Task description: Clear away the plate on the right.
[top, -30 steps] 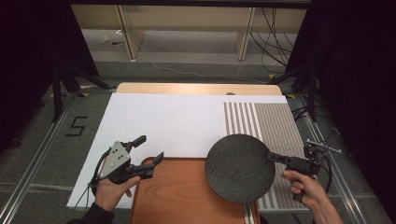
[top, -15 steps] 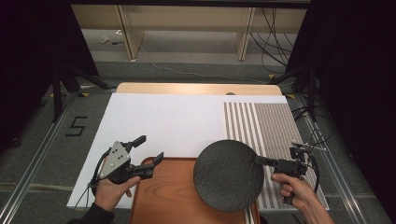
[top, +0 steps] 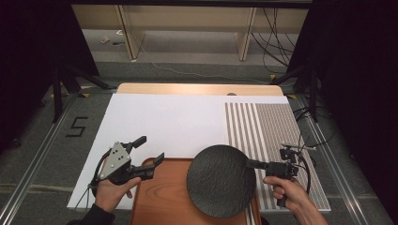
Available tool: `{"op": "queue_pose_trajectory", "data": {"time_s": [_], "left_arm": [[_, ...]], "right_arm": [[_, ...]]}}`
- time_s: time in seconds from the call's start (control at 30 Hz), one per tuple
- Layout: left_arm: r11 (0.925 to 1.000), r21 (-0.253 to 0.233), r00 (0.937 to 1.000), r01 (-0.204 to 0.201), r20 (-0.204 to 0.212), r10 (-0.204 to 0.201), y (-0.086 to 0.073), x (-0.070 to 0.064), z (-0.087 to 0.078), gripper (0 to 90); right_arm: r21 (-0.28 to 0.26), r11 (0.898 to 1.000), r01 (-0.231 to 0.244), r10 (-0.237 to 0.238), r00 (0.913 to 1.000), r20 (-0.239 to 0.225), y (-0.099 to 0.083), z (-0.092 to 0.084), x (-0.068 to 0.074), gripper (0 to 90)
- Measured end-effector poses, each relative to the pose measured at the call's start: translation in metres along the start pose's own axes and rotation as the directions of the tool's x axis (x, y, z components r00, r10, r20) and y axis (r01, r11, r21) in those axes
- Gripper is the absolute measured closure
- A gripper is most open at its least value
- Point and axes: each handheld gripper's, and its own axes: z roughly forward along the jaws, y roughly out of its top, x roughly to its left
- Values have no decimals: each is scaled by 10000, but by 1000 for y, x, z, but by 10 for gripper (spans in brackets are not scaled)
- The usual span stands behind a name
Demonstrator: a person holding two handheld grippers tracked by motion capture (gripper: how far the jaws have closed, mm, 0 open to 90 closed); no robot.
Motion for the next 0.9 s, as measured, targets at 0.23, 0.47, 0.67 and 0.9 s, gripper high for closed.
{"op": "queue_pose_trajectory", "data": {"time_s": [0.23, 0.47, 0.67, 0.9], "left_arm": [[10000, -3, 10000, -11, 13, 11, 0, 0, 0, 195], [10000, 9, 10000, -15, 22, 15, 0, 0, 0, 195], [10000, 3, 10000, -14, 22, 14, 0, 0, 0, 196], [10000, 26, 10000, -33, 33, 33, 0, -1, 0, 196]], "right_arm": [[355, 9993, 140, -139, 9999, -40, -3, 12, 5, 848], [647, 9972, 376, -378, 9993, 27, -5, 24, 10, 843], [912, 9949, 421, -430, 9990, 89, -8, 35, 11, 842], [1190, 9907, 654, -718, 9962, 500, -12, 46, 14, 860]]}}
